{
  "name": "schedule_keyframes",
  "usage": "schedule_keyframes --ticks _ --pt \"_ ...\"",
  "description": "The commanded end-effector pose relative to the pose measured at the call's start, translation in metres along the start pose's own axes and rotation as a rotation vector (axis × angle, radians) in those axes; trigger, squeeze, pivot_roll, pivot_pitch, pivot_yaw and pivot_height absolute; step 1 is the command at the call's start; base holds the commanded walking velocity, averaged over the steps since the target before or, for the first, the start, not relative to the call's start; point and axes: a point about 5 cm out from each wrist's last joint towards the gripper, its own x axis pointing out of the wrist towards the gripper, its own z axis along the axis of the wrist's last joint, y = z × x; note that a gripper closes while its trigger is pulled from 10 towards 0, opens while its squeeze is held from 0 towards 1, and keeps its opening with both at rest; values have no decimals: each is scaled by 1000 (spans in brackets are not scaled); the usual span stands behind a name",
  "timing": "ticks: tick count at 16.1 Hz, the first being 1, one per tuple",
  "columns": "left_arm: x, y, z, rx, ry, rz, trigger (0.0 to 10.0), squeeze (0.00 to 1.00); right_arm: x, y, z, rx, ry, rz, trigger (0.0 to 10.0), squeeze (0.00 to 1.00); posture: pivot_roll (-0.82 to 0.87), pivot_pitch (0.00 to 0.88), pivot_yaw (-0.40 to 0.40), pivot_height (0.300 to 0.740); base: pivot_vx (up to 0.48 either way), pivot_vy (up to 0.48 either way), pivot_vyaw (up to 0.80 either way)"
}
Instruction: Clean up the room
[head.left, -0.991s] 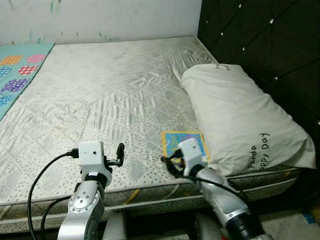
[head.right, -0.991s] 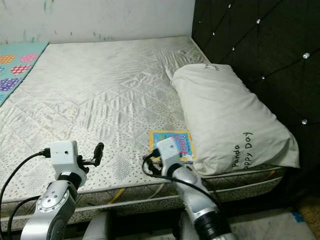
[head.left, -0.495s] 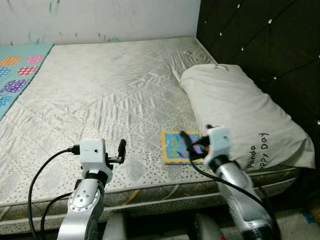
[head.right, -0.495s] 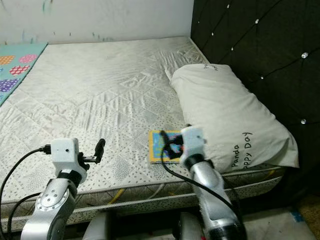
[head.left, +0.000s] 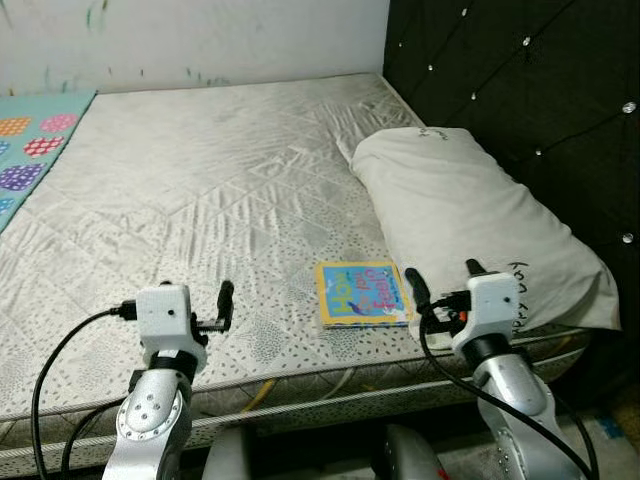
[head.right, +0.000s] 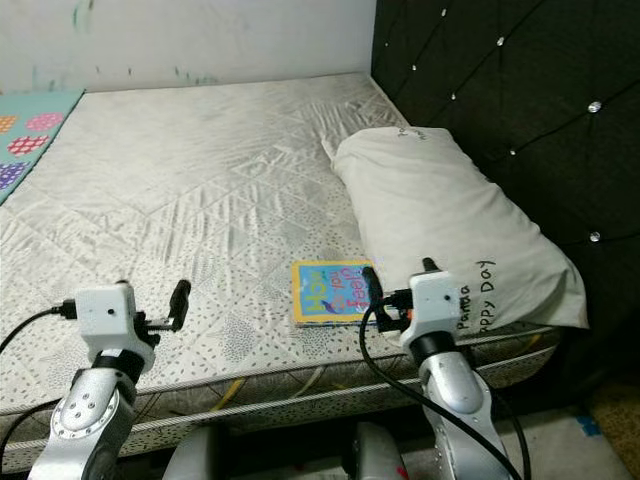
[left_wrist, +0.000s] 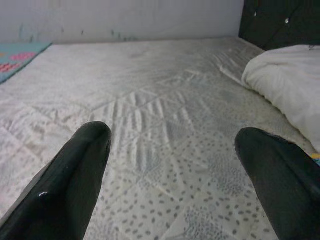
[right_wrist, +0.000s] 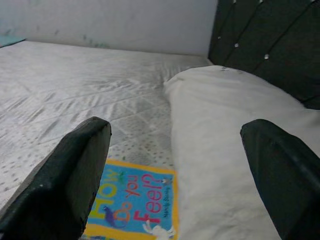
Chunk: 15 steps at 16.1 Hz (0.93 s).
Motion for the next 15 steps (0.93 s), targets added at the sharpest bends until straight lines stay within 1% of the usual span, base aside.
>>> schedule_keyframes --ticks 1,2,3,5,6,7,10,15 --pt "2 1 5 17 -24 7 10000 0 5 2 9 -6 -29 -9 10000 757 -91 0 26 615 0 0 0" --pt "3 2 5 15 -26 6 10000 0 10 5 10 -15 -14 -31 10000 0 -90 0 27 615 0 0 0" --pt "4 2 5 14 -26 7 10000 0 14 8 11 29 2 -56 10000 0 -90 0 28 615 0 0 0" --pt "4 2 4 11 -26 7 10000 0 23 10 19 63 -1 -43 10000 0 -89 0 27 615 0 0 0" --pt "4 1 4 8 -26 6 10000 0 26 8 21 71 -5 -67 10000 0 -87 0 26 615 0 0 0" --pt "4 0 4 6 -25 4 10000 0 28 6 23 75 -20 -66 10000 0 -86 0 25 615 0 0 0" --pt "5 -1 4 0 -23 -4 10000 0 34 -1 25 88 -12 -102 10000 0 -89 0 25 658 0 0 0" --pt "6 -3 3 -3 -21 -15 10000 0 35 -4 27 94 -14 -106 10000 0 -91 0 23 713 0 0 0"
